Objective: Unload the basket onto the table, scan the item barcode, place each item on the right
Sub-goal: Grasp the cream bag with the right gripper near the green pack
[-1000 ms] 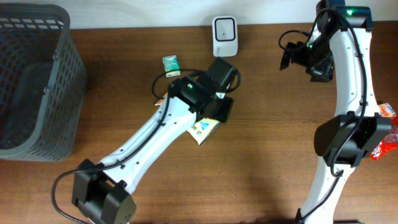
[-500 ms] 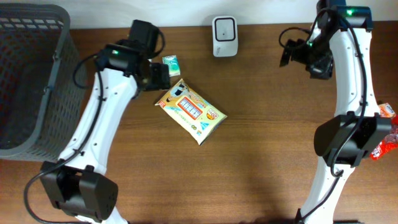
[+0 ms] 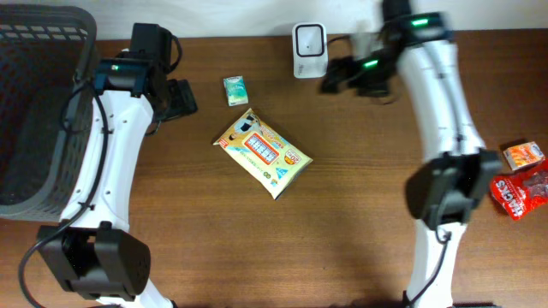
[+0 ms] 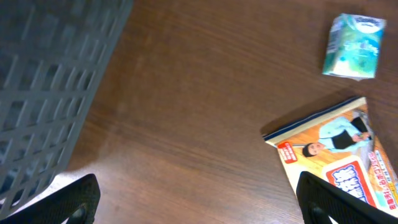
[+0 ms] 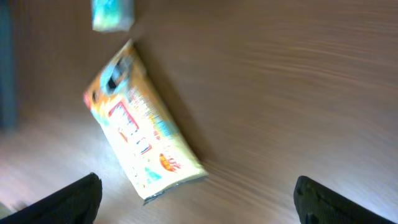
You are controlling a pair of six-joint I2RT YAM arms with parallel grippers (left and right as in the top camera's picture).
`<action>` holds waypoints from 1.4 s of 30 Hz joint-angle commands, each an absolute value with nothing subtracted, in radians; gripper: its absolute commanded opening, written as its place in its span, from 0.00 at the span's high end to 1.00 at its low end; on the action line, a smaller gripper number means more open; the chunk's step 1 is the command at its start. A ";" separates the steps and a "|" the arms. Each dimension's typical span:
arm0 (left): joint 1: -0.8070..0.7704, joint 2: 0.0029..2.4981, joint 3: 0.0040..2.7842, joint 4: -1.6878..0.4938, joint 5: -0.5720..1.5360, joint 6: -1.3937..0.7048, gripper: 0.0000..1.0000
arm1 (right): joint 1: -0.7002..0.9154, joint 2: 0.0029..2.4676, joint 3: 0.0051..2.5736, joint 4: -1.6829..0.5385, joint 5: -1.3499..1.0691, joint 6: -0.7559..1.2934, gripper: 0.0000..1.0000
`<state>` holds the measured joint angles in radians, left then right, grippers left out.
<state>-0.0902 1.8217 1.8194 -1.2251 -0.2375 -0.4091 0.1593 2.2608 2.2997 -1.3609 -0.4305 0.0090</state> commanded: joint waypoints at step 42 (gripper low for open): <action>0.040 1.821 1.833 -1.306 -0.225 -0.426 0.01 | 0.640 2.461 2.050 -1.044 -0.001 -0.044 0.95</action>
